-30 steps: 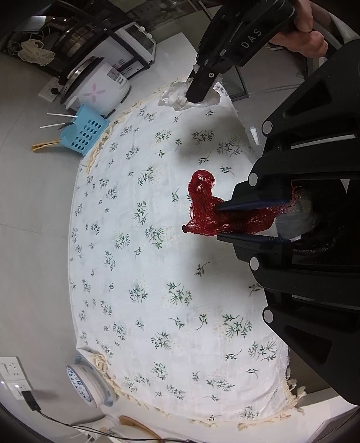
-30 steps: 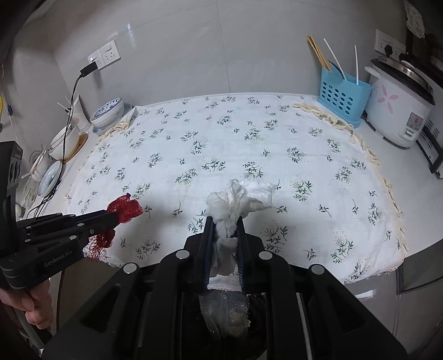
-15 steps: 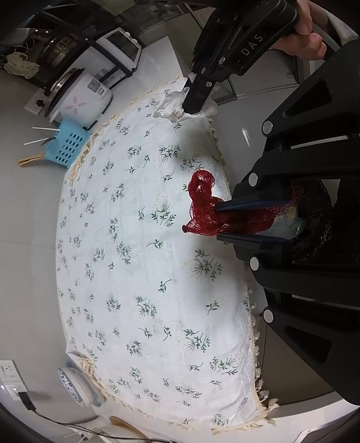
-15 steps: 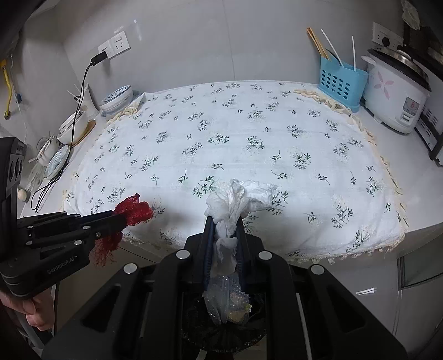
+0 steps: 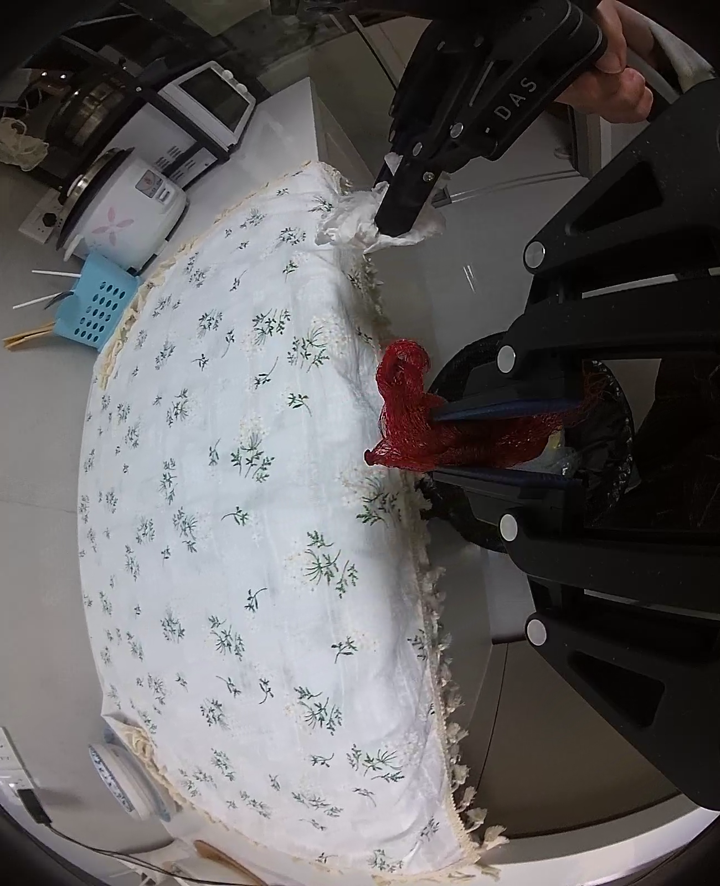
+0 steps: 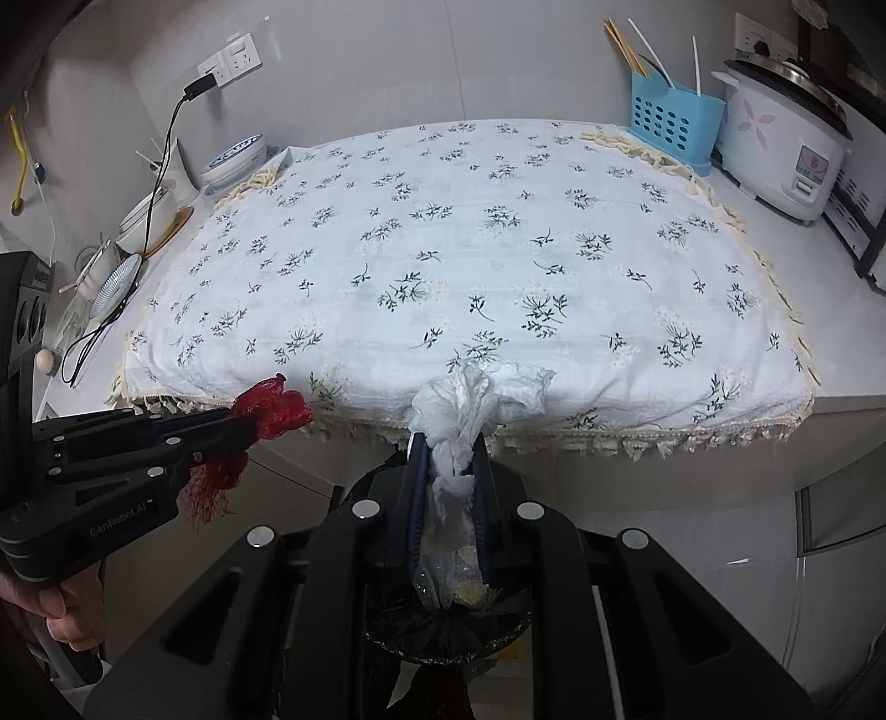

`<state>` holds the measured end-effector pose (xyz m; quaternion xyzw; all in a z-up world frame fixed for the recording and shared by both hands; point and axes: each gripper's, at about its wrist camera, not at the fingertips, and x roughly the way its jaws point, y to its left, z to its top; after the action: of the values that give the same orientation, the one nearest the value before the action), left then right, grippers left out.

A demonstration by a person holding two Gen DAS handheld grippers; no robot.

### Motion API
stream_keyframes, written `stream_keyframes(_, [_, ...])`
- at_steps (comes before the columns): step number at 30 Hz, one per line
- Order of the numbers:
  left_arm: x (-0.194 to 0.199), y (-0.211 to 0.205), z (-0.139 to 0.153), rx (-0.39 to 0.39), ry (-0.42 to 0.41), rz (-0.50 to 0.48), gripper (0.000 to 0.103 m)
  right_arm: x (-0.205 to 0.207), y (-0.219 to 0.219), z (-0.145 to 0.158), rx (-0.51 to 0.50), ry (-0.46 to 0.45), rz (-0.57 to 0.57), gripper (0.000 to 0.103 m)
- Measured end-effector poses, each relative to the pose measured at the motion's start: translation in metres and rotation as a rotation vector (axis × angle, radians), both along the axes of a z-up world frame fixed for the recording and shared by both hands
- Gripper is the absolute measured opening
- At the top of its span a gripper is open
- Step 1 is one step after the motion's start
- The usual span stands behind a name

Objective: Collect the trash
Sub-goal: 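Carry the red netting and white tissue over the black bin with both tools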

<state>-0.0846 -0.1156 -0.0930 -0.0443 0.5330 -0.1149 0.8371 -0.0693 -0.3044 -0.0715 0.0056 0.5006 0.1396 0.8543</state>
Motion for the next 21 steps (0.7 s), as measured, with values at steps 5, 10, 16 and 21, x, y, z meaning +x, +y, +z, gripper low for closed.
stream_keyframes(5, [-0.011, -0.002, -0.021, 0.011, 0.009, 0.002, 0.015, -0.011, -0.002, -0.014, -0.007, 0.016, 0.009, 0.014])
stream_keyframes(10, [-0.022, -0.001, -0.049, 0.008, 0.042, 0.01, 0.015, -0.023, -0.003, -0.038, -0.007, 0.059, 0.023, 0.014])
stream_keyframes(16, [-0.029, 0.0, -0.081, 0.013, 0.071, 0.014, 0.015, -0.029, 0.001, -0.072, -0.005, 0.107, 0.043, 0.014])
stream_keyframes(21, [-0.028, 0.001, -0.107, 0.008, 0.099, 0.018, 0.015, -0.029, -0.003, -0.1, 0.012, 0.153, 0.033, 0.014])
